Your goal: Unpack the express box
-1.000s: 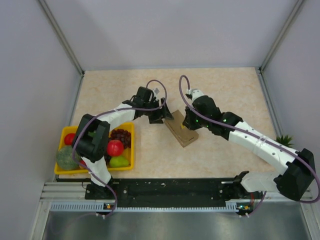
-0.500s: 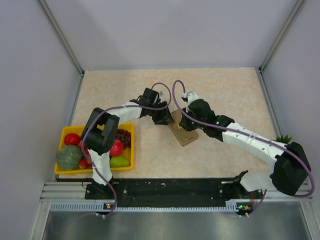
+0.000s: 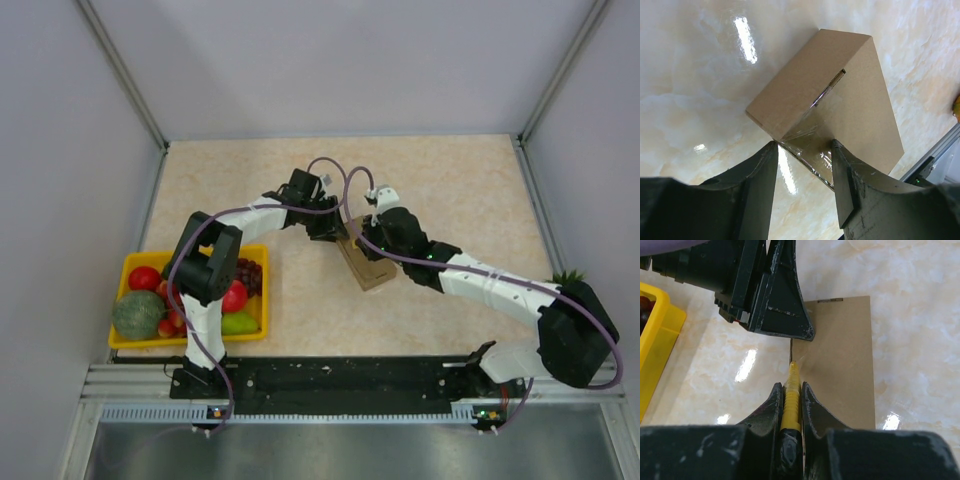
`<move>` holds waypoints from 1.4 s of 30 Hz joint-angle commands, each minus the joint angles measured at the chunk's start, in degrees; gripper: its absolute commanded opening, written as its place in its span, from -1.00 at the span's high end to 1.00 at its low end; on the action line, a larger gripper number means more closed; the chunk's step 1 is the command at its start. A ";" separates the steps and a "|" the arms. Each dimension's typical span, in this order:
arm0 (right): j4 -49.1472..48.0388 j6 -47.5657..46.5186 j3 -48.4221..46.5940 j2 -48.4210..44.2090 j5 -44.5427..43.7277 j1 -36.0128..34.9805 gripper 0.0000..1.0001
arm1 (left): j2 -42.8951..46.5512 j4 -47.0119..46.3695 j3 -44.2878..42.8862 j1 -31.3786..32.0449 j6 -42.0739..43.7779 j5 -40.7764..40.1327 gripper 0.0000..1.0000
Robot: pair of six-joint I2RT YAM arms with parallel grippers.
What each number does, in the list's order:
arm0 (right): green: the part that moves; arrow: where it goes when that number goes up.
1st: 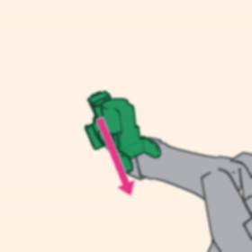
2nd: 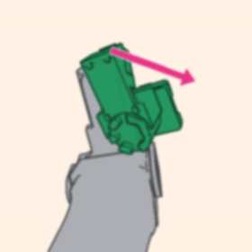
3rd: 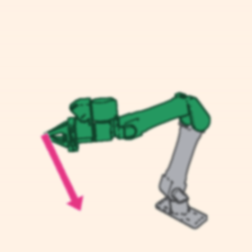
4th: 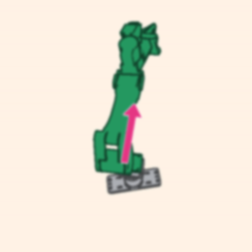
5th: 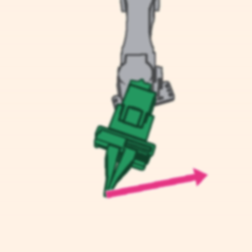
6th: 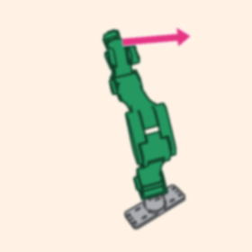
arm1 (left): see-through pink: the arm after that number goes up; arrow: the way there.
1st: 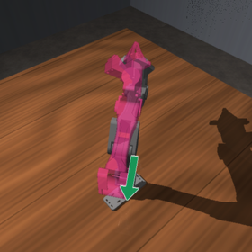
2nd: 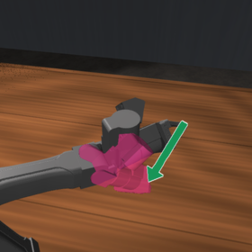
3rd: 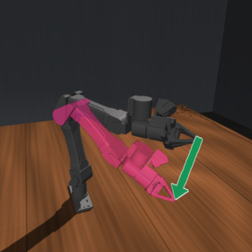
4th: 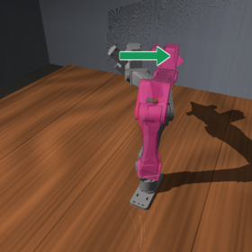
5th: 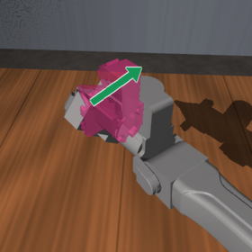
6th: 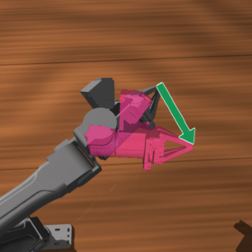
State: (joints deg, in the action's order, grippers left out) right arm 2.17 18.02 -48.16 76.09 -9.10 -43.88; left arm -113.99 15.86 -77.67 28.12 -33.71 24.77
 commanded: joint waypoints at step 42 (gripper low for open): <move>-5.34 2.46 -1.41 2.92 -1.97 -2.26 1.00 | -1.41 2.69 1.38 -0.08 3.39 -2.98 0.07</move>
State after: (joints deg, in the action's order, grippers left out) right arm -1.15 19.70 -48.01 78.43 -12.29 -45.28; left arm -113.99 15.94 -77.69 28.12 -32.80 24.82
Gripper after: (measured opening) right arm 0.091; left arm 0.478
